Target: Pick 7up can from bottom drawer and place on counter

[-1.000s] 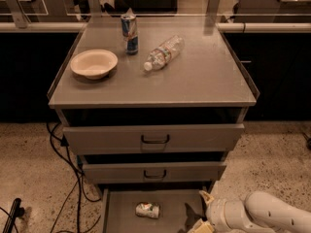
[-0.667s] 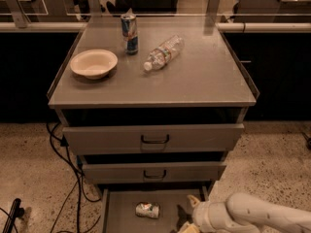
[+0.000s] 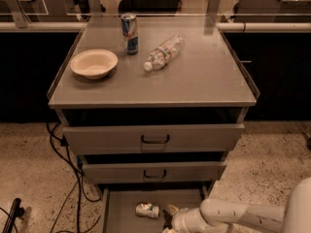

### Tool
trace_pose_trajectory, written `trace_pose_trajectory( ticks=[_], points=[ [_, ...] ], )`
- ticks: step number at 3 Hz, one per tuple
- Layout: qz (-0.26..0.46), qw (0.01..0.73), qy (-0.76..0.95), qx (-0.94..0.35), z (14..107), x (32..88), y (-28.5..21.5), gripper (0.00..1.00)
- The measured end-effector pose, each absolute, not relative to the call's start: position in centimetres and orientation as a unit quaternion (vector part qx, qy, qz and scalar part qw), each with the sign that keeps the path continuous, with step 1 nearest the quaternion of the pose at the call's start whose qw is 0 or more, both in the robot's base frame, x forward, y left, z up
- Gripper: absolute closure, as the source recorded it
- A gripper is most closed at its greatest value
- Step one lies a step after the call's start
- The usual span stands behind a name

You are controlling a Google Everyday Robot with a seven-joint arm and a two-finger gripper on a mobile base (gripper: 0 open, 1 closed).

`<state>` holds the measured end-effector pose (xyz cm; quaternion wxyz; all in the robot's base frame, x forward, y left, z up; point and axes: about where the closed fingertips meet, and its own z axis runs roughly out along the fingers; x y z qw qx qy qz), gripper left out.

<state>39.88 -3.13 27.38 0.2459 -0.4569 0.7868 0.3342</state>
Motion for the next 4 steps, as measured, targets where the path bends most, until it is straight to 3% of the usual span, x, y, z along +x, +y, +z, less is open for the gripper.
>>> trace_pose_trajectory(
  ticks=[1,4],
  points=[
    [0.336,0.255,0.783,-0.458,25.3,40.2,-1.8,0.0],
    [0.246,0.331,0.752,-0.514,20.9,44.5,0.7,0.0]
  ],
)
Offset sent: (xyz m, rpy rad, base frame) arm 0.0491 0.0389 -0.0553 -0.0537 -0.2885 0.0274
